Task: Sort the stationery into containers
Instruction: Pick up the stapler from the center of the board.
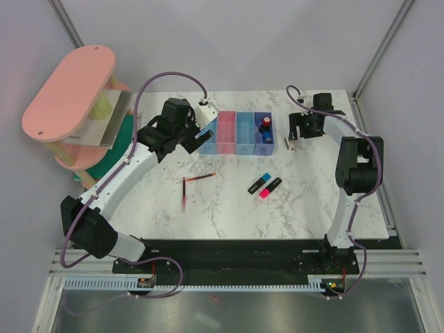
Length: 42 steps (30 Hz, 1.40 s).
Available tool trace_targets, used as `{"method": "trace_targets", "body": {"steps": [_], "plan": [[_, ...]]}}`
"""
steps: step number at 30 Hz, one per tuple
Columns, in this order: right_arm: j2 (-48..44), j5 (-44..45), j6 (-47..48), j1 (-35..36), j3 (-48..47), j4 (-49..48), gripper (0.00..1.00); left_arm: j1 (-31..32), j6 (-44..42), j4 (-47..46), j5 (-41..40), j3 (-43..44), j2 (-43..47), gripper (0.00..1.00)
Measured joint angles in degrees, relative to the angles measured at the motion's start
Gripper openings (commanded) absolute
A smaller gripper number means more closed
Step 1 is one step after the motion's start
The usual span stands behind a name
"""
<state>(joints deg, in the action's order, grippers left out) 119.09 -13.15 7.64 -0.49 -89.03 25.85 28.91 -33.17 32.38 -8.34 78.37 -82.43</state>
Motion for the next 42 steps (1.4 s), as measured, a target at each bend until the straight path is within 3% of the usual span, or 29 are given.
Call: {"method": "trace_targets", "body": {"steps": [19, 37, 42], "plan": [[-2.4, -3.3, -0.5, 2.4, 6.1, 1.1, 0.77, 0.0, 0.0, 0.0, 0.0, 0.0, 0.0, 1.0], [-1.7, 3.9, 1.4, 5.2, 6.5, -1.4, 0.7, 0.0, 0.0, 0.0, 0.0, 0.0, 0.3, 1.0], [-0.7, 5.0, 1.9, 5.2, 5.1, -1.8, 0.63, 0.0, 0.0, 0.1, 0.0, 0.0, 0.5, 1.0]]}}
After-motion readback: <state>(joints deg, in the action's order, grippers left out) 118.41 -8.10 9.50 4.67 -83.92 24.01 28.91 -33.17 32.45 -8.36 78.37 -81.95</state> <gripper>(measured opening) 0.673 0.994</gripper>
